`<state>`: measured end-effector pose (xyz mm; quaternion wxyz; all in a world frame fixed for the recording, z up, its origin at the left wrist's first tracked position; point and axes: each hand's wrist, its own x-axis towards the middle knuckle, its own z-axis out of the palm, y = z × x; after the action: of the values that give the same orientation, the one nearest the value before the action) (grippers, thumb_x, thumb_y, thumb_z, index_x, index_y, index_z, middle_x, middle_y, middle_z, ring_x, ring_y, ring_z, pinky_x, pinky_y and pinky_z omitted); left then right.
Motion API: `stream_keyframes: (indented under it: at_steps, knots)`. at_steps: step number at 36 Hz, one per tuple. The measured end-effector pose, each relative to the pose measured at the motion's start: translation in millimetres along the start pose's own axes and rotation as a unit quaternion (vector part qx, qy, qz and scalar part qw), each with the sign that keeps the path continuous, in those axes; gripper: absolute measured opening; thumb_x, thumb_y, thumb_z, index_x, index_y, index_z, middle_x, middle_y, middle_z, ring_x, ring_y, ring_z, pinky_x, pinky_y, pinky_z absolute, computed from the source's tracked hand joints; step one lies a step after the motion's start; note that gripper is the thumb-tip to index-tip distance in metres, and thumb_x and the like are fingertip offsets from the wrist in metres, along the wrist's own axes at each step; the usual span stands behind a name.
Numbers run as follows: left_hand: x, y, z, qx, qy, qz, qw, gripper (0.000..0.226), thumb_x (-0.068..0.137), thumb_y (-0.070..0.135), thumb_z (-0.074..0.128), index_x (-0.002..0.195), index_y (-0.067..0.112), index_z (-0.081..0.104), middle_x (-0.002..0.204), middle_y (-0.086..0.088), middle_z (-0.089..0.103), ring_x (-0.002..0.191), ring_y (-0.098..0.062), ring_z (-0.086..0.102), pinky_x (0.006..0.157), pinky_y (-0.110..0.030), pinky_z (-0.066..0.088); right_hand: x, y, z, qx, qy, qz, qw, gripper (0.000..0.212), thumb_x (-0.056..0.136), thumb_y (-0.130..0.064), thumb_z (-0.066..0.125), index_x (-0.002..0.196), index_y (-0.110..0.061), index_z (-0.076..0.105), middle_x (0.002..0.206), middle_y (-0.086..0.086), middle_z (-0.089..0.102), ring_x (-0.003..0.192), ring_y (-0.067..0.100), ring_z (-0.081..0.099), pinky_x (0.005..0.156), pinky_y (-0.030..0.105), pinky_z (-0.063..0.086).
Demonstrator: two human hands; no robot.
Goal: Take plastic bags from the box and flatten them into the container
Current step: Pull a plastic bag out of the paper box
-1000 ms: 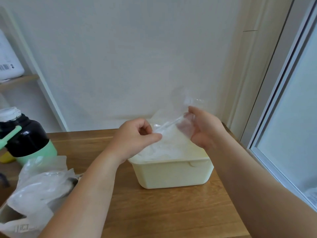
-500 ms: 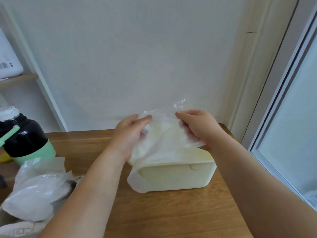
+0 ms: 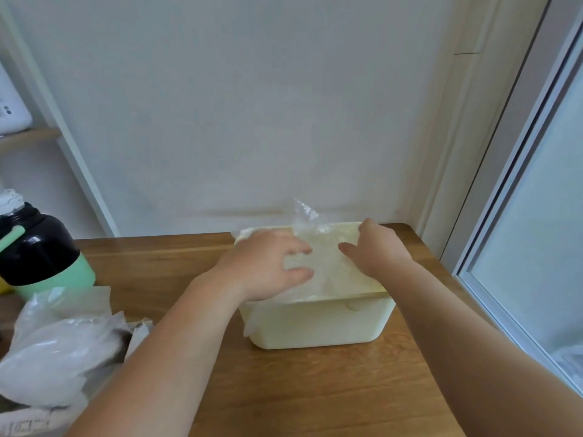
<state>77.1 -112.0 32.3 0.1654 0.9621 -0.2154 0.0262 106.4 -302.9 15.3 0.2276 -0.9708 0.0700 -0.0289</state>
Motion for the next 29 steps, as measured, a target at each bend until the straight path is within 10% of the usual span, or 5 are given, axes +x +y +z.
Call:
stream_keyframes:
  at_steps: [3,7,15,19,29]
  knots:
    - [9.9,-4.8,11.4,0.017,-0.16,-0.068,0.985,0.064,0.088,0.053,0.06,0.146,0.038,0.038,0.159,0.01,0.024,0.145,-0.015,0.026,0.116,-0.036,0.026,-4.2,-0.1,-2.2,-0.07,0.032,-0.04,0.996,0.045,0.094,-0.033,0.055,0.127,-0.011,0.033,0.091,0.005,0.054,0.082,0.025,0.056,0.06,0.033,0.045]
    - [21.1,-5.8,15.4,0.055,-0.22,-0.083,0.97,0.072,0.089,0.053,0.06,0.151,0.036,0.027,0.16,0.01,0.02,0.145,-0.017,0.026,0.116,-0.033,0.026,-7.4,-0.7,-8.4,-0.133,0.061,-0.197,0.969,0.047,0.094,-0.038,0.052,0.137,-0.022,0.042,0.133,0.002,0.046,0.118,0.022,0.046,0.094,0.033,0.042]
    - [42.9,0.1,32.4,0.083,-0.303,-0.099,0.944,0.073,0.092,0.014,0.053,0.153,0.033,0.019,0.155,0.004,0.033,0.137,-0.022,0.038,0.109,-0.036,0.037,-3.5,-5.7,1.1,-0.16,-0.283,-0.119,0.938,0.083,0.084,-0.043,0.066,0.151,-0.024,0.02,0.156,-0.004,0.025,0.141,0.019,0.027,0.11,0.034,0.027]
    - [48.2,-7.7,40.7,0.063,-0.33,-0.114,0.935,0.073,0.091,0.027,0.058,0.154,0.032,0.019,0.158,0.004,0.029,0.14,-0.023,0.034,0.112,-0.04,0.034,1.1,-2.7,6.3,-0.2,-0.339,-0.081,0.916,0.072,0.091,-0.031,0.058,0.151,-0.019,0.02,0.154,0.002,0.028,0.138,0.024,0.031,0.106,0.035,0.03]
    - [25.3,-13.9,8.2,-0.058,0.005,-0.107,0.993,0.013,0.085,0.041,0.068,0.093,0.031,0.068,0.092,0.019,0.057,0.1,-0.01,0.058,0.082,-0.026,0.045,-5.7,-1.2,-6.3,-0.116,-0.17,-0.113,0.972,0.064,0.092,-0.039,0.056,0.147,-0.018,0.032,0.151,-0.003,0.034,0.137,0.018,0.034,0.105,0.027,0.03]
